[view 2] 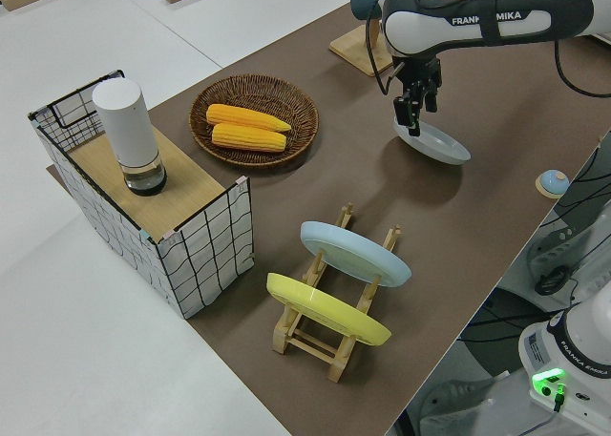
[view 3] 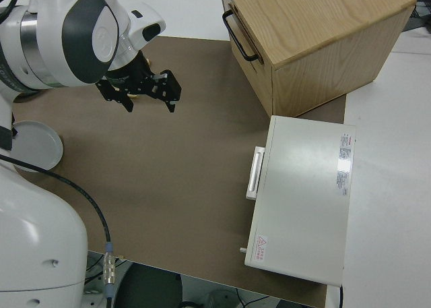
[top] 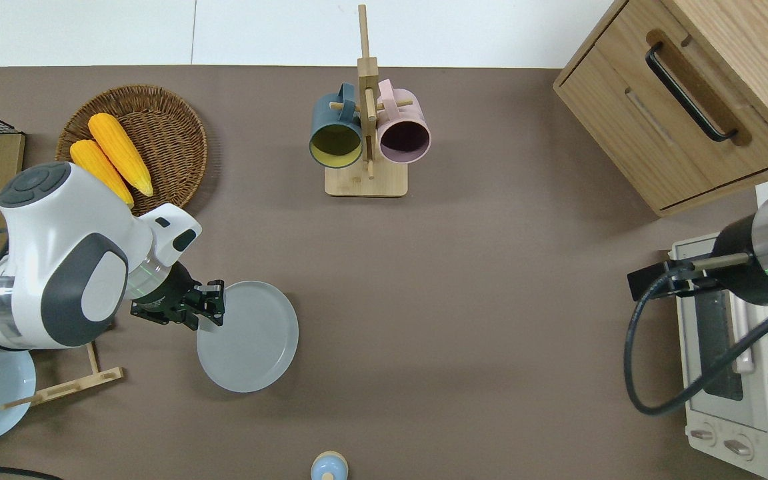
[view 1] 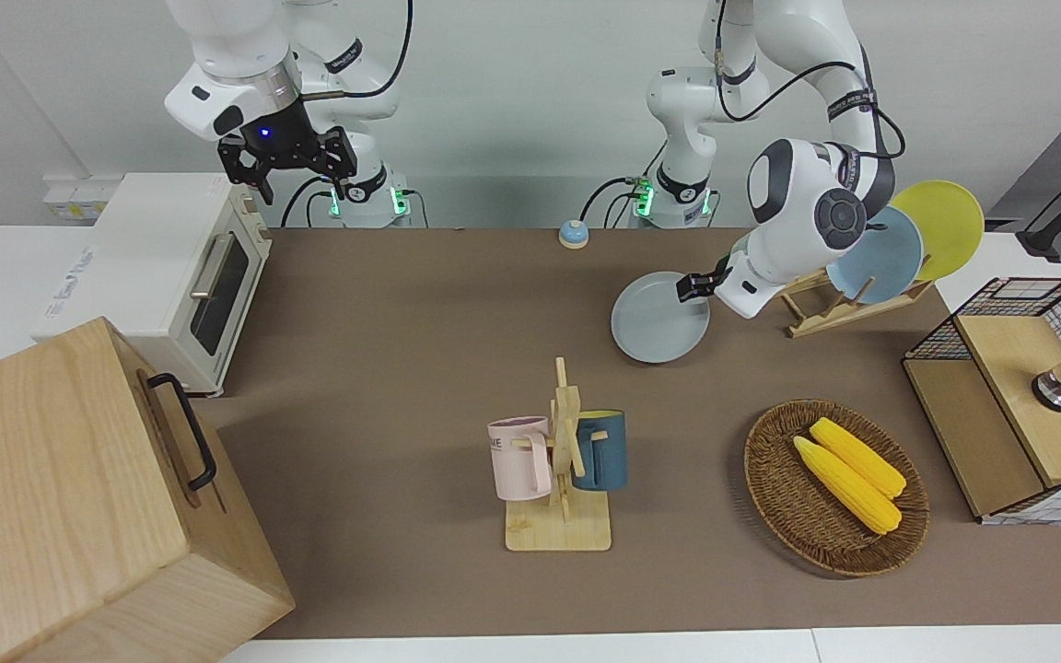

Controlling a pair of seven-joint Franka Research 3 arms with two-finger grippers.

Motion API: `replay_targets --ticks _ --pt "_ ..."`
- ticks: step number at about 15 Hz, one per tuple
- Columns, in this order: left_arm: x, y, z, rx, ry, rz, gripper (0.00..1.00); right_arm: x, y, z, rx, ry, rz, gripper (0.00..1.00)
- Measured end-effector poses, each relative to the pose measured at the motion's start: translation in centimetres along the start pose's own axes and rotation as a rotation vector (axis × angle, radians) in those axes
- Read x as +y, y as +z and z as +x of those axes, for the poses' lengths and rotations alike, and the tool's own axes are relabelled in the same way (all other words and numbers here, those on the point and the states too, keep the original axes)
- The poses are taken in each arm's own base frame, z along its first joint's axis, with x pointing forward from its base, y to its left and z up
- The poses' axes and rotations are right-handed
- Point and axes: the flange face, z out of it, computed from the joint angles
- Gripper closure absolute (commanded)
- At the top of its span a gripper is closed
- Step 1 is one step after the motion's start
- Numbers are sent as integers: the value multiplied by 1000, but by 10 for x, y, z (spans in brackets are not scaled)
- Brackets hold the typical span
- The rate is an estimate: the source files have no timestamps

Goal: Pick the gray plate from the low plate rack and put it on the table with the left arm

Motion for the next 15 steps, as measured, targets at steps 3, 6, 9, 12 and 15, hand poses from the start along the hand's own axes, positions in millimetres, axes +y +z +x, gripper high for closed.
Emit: replay_targets --ticks 3,6,9,12,15 --pt "-4 -2 1 4 -6 0 15 0 0 0 0 0 0 13" --pt "-11 -13 1 24 -19 -8 7 0 0 0 0 0 0 11" --pt "-27 -39 3 70 -46 -25 9 0 0 0 0 0 0 11" --pt "-43 -77 0 139 -68 -46 7 0 0 0 0 0 0 13" --pt "-49 -116 -10 221 -64 -12 7 0 0 0 0 0 0 11"
